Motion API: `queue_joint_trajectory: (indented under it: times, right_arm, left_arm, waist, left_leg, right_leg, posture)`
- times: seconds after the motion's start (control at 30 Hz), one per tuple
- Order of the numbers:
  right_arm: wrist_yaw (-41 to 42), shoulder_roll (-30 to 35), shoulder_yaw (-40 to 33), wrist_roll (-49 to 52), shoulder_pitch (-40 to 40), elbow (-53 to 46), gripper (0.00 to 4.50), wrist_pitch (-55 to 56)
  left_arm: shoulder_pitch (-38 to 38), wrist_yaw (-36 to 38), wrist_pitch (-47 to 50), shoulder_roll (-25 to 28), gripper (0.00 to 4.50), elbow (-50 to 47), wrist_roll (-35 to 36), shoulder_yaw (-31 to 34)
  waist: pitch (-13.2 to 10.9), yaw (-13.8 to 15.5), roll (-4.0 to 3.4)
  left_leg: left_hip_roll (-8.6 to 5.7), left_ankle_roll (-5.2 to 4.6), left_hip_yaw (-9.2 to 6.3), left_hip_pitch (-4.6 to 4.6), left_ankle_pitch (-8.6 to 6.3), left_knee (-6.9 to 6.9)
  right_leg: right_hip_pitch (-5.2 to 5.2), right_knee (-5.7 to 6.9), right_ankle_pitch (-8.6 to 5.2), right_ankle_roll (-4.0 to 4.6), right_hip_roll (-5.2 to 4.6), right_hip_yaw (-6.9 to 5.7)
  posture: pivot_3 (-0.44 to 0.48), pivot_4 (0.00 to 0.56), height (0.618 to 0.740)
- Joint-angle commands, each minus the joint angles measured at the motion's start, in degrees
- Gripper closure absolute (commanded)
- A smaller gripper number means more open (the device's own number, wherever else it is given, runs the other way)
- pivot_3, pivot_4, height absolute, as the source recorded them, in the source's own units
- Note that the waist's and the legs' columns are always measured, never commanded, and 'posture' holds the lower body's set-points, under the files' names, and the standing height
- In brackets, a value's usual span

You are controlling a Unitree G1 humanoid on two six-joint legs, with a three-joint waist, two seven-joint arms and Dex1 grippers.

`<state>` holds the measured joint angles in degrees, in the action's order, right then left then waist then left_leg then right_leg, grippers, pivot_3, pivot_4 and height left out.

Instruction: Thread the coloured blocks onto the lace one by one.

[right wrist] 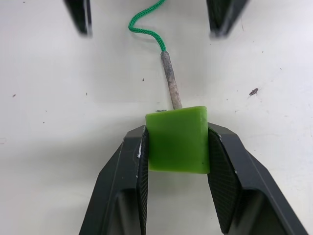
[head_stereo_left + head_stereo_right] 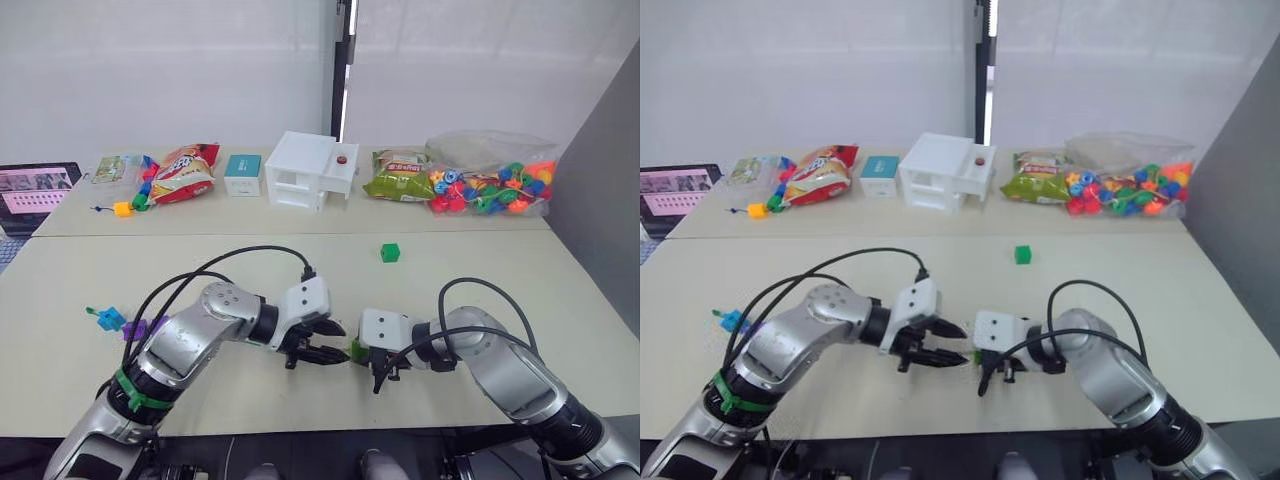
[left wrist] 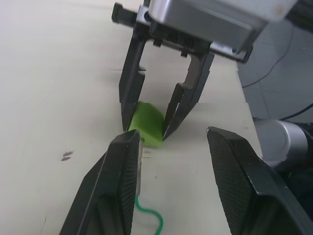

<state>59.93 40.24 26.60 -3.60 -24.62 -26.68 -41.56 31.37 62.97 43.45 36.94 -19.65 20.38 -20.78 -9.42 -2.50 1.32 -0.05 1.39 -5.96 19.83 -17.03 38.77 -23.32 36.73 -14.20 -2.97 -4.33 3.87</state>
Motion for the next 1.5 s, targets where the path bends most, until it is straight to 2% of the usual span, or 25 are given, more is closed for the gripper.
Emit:
queue_joint_trajectory:
  times: [0.03, 0.2, 0.57, 0.8, 0.83, 1.13, 1.5]
  right_arm:
    - [1.02, 0.19, 2.66, 0.99, 1.39, 0.61, 3.37, -0.24]
    - [1.08, 0.15, 2.67, 1.03, 1.16, 0.85, 3.37, -0.15]
    - [1.37, 0.83, 2.4, 1.39, 1.03, 0.51, 3.37, -0.49]
    - [1.35, 1.09, 2.37, 1.49, 1.13, 0.31, 3.37, -0.65]
    - [1.38, 1.12, 2.39, 1.51, 1.14, 0.28, 3.37, -0.65]
    - [1.24, 1.23, 2.51, 1.57, 1.54, -0.21, 3.37, -1.03]
    - [0.91, 1.07, 2.53, 1.41, 1.56, -0.13, 3.37, -1.13]
  left_arm:
    - [-0.67, 1.48, -2.58, 2.17, 2.17, -0.52, 0.34, 2.04]
    - [-4.48, 1.62, -9.09, 4.43, 2.17, 1.99, -3.02, 0.64]
    - [-8.29, -1.8, -17.01, -0.68, 2.17, 7.97, -8.25, -1.27]
    - [-8.77, -1.53, -17.79, -2.14, 4.34, 7.92, -8.77, -1.07]
    - [-8.49, -1.68, -17.68, -2.39, 4.5, 7.73, -8.87, -1.11]
    - [-5.21, -2.37, -16.2, -3.89, 4.5, 6.64, -9.24, -1.1]
    - [-2.21, -1.07, -13.35, -5.78, 4.5, 5.41, -9.67, -4.1]
  waist:
    - [0.0, 0.0, 0.0]
    - [0.0, 0.01, 0.0]
    - [0.0, 0.12, 0.0]
    - [0.0, 0.23, 0.0]
    - [0.0, 0.25, 0.0]
    - [0.0, 0.28, 0.0]
    - [0.0, 0.31, 0.01]
  left_leg:
    - [0.0, 0.0, 0.0, 0.0, 0.0, 0.0]
    - [0.0, 0.0, 0.01, -0.01, 0.0, -0.01]
    - [0.0, 0.0, 0.0, 0.02, 0.0, 0.0]
    - [-0.01, 0.0, 0.0, 0.03, 0.0, 0.0]
    - [-0.01, 0.0, 0.0, 0.03, 0.0, 0.0]
    - [-0.02, 0.0, 0.0, 0.04, 0.0, 0.0]
    - [-0.02, -0.02, -0.01, 0.06, -0.01, 0.01]
  right_leg:
    - [0.0, 0.0, 0.0, 0.0, 0.0, 0.0]
    - [0.0, -0.01, 0.0, 0.0, -0.01, 0.0]
    - [0.01, -0.03, 0.0, 0.0, -0.01, -0.01]
    - [0.01, -0.04, 0.0, 0.0, -0.03, -0.01]
    - [0.01, -0.04, 0.0, 0.0, -0.03, -0.01]
    - [0.01, -0.04, 0.0, -0.01, -0.03, -0.01]
    - [0.0, -0.05, -0.01, -0.02, -0.03, -0.02]
  posture:
    - [0.0, 0.15, 0.74]
    - [0.0, 0.15, 0.74]
    - [0.0, 0.15, 0.74]
    - [0.0, 0.15, 0.74]
    - [0.0, 0.15, 0.74]
    - [0.0, 0.15, 0.74]
    - [0.0, 0.15, 0.74]
